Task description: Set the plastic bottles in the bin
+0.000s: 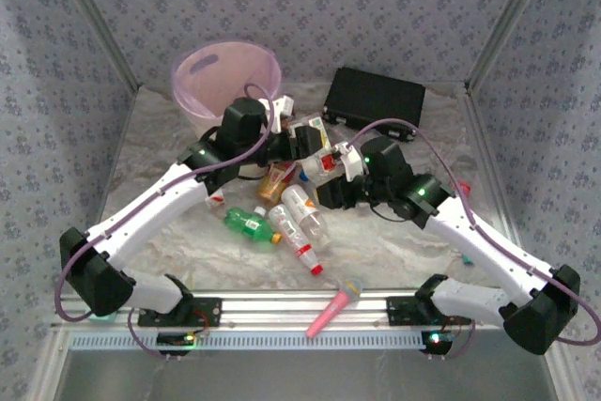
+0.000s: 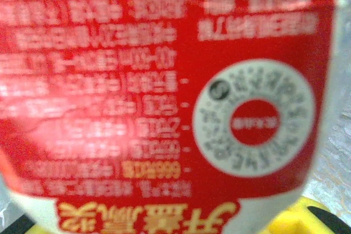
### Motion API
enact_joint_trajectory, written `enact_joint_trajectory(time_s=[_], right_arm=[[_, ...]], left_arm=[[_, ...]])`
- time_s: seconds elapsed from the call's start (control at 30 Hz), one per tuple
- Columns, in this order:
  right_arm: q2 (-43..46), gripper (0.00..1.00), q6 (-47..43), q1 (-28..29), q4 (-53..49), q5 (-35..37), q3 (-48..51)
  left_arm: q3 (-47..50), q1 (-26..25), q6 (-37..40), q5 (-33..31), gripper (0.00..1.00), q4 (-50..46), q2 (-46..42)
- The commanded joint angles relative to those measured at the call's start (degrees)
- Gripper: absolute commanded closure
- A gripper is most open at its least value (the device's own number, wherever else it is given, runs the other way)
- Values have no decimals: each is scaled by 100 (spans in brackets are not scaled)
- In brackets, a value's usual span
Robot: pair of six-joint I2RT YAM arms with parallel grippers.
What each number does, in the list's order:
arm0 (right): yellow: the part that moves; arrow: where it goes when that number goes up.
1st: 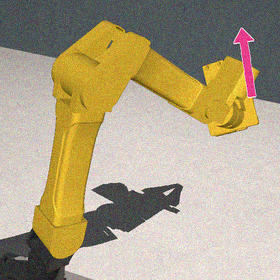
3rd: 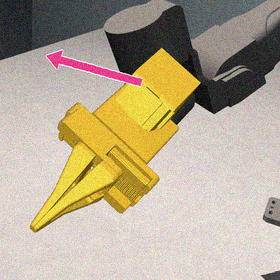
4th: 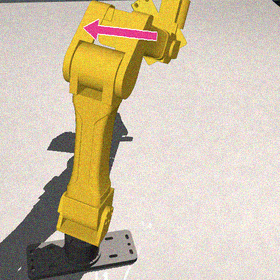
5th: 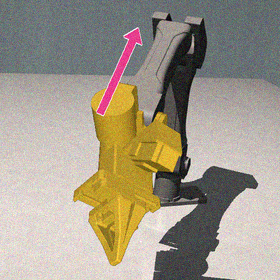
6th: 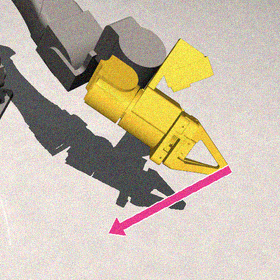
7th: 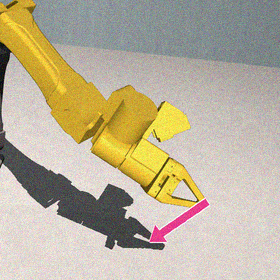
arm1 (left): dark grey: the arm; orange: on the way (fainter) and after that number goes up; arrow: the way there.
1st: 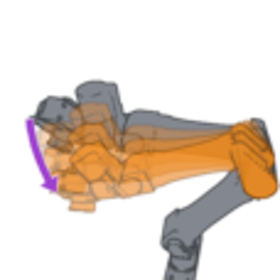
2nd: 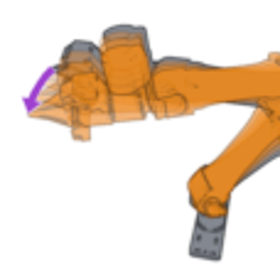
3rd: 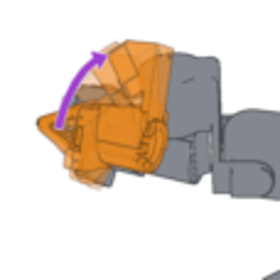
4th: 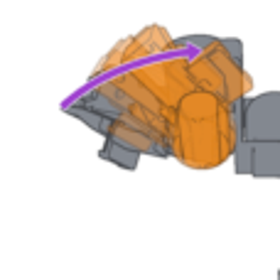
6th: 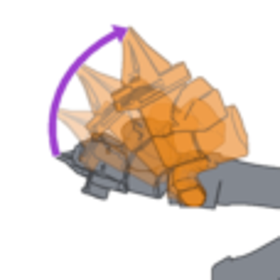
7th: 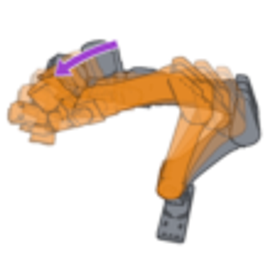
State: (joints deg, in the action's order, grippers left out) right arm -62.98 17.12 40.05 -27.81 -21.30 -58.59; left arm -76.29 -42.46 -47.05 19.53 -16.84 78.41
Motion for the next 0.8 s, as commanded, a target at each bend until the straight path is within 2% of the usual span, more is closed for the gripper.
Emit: enact_joint_trajectory(time_s=[0.0,0.07,0.13,0.3,0.37,0.43,0.57,0.67,0.73,0.77], right_arm=[[111,69,27,20,50,-102,-92],[113,65,36,11,38,-81,-104],[119,56,37,-6,-5,-63,-122],[293,14,66,-134,-287,105,-178],[432,4,103,-267,-516,285,-214],[588,1,148,-458,-831,480,-249],[892,0,346,-946,-1477,1004,-287],[1004,0,849,-1344,-2281,1879,-365],[996,0,956,-1695,-2914,2546,-405],[978,0,983,-1931,-3187,2794,-424]], left_arm=[[-194,-5,37,-134,35,146,4],[-210,-1,42,-150,38,152,23],[-237,6,55,-173,39,148,46],[-466,91,206,-178,41,17,79],[-609,221,291,-162,42,-60,71],[-792,420,378,-142,44,-140,28],[-1442,922,741,-151,46,-537,-2],[-2050,1374,1104,-253,49,-915,33],[-2470,1701,1466,-568,51,-1229,94],[-2633,1808,1668,-943,51,-1430,140]])
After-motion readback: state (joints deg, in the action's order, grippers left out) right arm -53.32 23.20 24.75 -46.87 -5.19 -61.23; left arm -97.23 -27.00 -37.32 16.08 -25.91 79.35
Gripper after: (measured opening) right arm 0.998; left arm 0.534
